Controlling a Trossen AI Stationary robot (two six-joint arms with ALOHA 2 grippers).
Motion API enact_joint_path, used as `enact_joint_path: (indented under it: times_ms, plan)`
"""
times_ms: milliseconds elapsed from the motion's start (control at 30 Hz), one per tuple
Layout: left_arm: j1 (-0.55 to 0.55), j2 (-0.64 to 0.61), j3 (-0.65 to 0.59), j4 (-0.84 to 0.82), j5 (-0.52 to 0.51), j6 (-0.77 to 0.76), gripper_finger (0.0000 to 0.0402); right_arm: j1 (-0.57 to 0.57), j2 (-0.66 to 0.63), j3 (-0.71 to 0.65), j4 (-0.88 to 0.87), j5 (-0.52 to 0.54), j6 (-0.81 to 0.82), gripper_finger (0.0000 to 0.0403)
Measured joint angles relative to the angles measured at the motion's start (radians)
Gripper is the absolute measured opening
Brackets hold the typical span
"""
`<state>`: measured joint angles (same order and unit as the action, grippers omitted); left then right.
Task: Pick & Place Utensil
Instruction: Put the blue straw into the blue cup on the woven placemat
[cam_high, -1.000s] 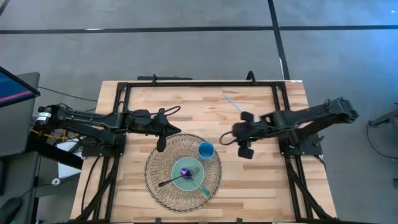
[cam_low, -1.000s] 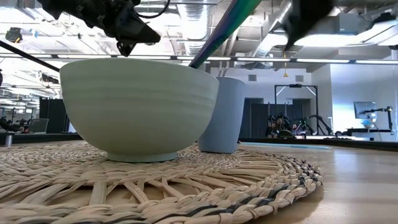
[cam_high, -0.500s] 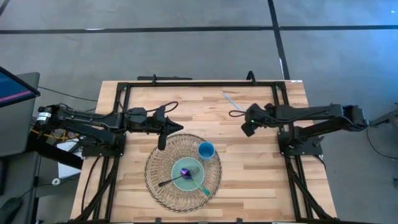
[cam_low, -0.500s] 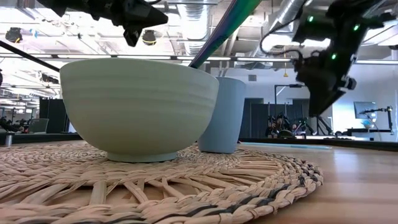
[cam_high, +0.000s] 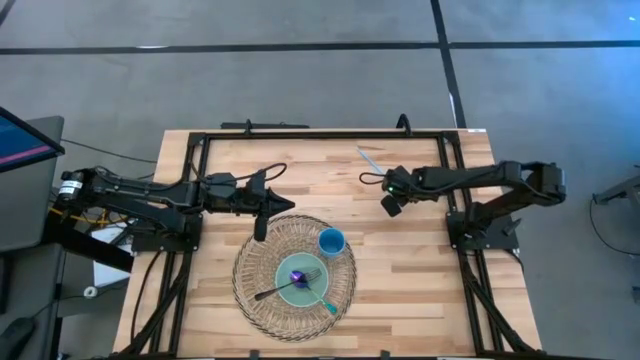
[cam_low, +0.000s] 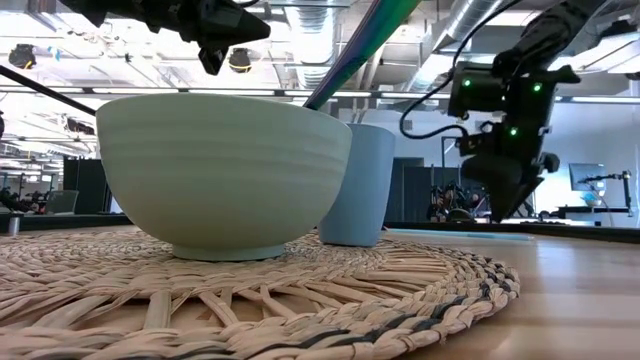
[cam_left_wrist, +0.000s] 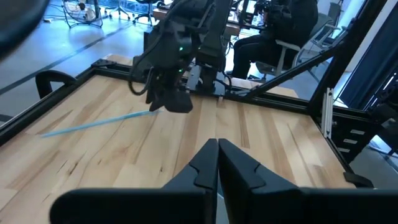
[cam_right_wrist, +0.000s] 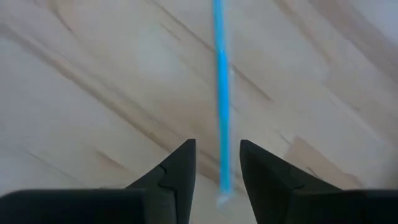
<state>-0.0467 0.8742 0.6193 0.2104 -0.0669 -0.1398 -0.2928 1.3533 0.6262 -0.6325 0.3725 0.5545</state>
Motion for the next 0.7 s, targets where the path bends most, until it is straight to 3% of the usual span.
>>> enact_joint_path:
  times_ms: [467,700]
  plan:
    - [0.0,0.0,0.0,0.0,0.0,0.0,0.0012,-0.132,0.121,0.003,0.061,-0.082,-0.117,0.0115]
    - [0.0,0.0,0.0,0.0,0.0,0.0,0.0012,-0.148,0.15,0.005,0.079,-0.127,-0.147,0.0053]
